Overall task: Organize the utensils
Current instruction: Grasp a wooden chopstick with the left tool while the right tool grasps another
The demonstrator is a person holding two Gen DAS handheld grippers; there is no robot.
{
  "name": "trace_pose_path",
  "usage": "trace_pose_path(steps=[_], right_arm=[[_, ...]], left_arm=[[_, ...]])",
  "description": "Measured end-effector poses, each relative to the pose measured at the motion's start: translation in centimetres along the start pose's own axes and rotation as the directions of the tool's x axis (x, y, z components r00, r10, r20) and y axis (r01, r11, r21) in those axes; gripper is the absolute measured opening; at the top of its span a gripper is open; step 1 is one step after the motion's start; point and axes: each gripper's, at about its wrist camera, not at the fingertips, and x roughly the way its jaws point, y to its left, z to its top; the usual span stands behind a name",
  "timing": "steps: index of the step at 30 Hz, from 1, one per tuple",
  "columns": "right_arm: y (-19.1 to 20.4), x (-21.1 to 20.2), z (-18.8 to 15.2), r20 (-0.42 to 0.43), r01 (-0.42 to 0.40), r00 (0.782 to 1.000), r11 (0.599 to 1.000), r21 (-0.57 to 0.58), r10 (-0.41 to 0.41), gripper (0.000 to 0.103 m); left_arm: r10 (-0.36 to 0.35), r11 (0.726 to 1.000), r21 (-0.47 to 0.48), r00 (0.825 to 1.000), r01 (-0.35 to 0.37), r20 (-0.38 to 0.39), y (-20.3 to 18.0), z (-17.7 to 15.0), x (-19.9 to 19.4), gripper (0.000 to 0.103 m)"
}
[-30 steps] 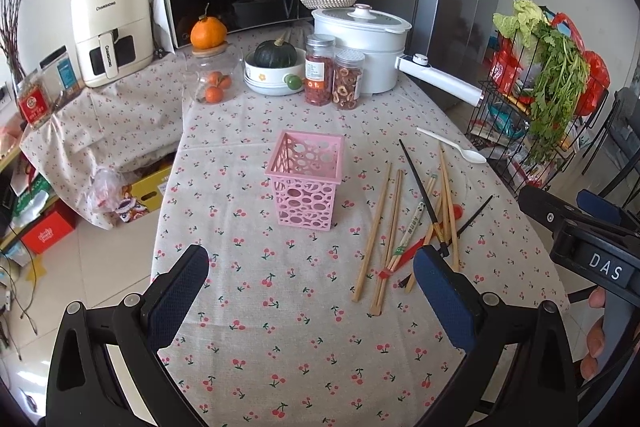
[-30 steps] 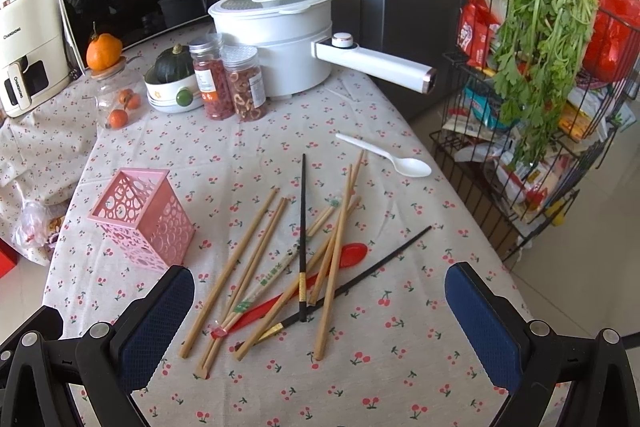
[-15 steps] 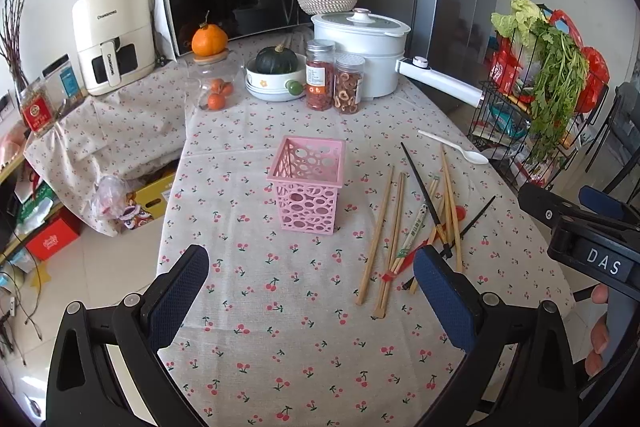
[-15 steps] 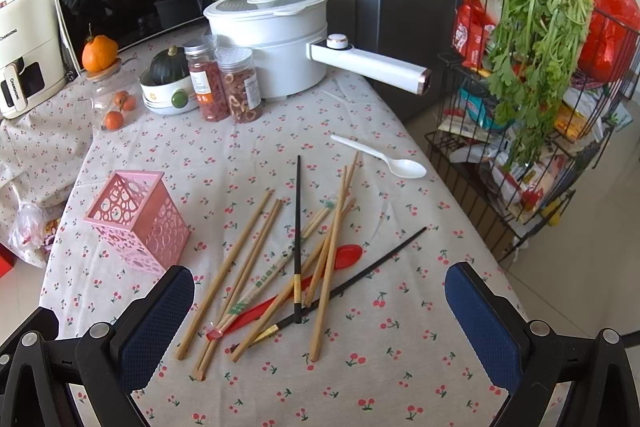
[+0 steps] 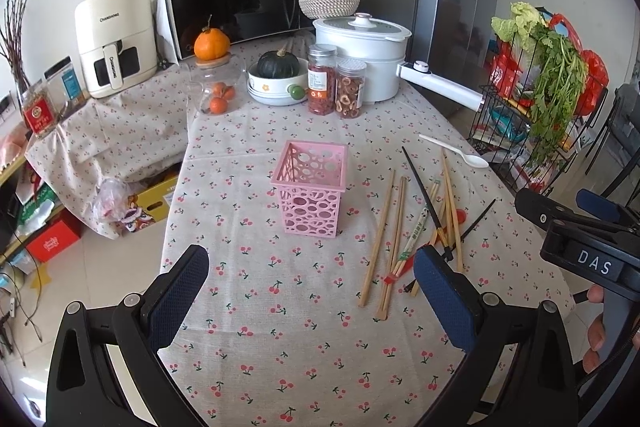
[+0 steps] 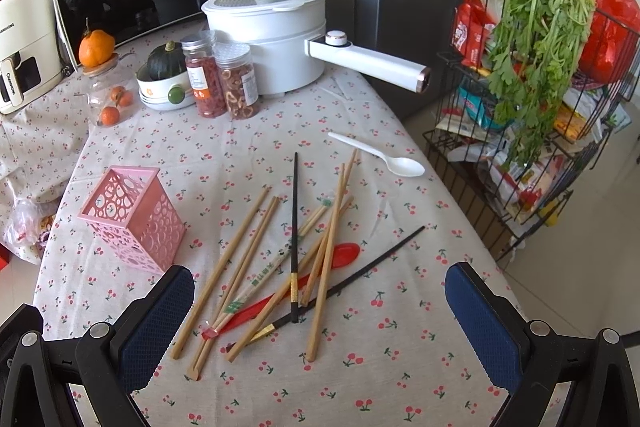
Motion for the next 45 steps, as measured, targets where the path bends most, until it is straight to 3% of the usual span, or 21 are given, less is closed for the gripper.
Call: trace_pose_path(steps=[13,17,22,27,31,33,36,38,42,45], right_arm=[[-0.6,-0.1,-0.2,-0.011,0.020,1.000,0.999,-0.028,-0.020,0.103],[-1.2,-0.1,-0.1,-0.023,0.019,1.000,1.000,-0.019,-0.019,0.103],[-2.7,0.0,0.6,-0.059,0.018,0.998,1.000,0.014,-0.017,0.103],[-5.3,1.1,2.6,-0.153,-0.018,0.988,0.994,0.106,0.035,0.103],[-7.7,3.3,3.6,-0.202,-0.027,0.977,0.984,0.173,0.063,0.103],[-9.4,5.3,3.7,-0.230,-0.063,0.965,0.966,0.250,0.122,0.103],[-11.3,8.5,2.9,-0.260,-0.130,0.938,0.929,0.346,0.228,0.090],[-12.2,10.6,2.2,-0.276,-0.157,0.921,0.908,0.389,0.277,0.077],[-13.1,14.4,1.7,-0.280,-0.239,0.875,0.855,0.460,0.396,0.062],[-13.4,16.9,1.5,-0.296,-0.241,0.860,0.843,0.481,0.415,0.056]], left_arm=[[0.025,1.000,0.014,1.000,-0.025,0.001,0.2,0.1,0.4,0.103],[-0.034,0.999,-0.008,0.999,0.034,-0.042,0.2,0.2,1.0,0.103],[-0.081,0.996,0.037,0.993,0.085,-0.087,-0.9,1.3,1.5,0.103],[-0.133,0.985,0.083,0.976,0.148,-0.171,-2.7,3.3,2.2,0.103],[-0.133,0.981,0.111,0.972,0.157,-0.195,-4.7,5.7,3.5,0.103],[-0.158,0.976,0.110,0.958,0.188,-0.241,-5.9,6.8,5.2,0.097],[-0.185,0.970,0.093,0.930,0.224,-0.316,-7.9,8.0,8.9,0.080],[-0.180,0.970,0.091,0.916,0.226,-0.358,-9.4,8.7,11.9,0.062],[-0.132,0.977,0.097,0.890,0.193,-0.436,-11.7,9.6,18.3,0.039],[-0.064,0.981,0.130,0.883,0.140,-0.465,-12.5,9.6,22.5,0.026]])
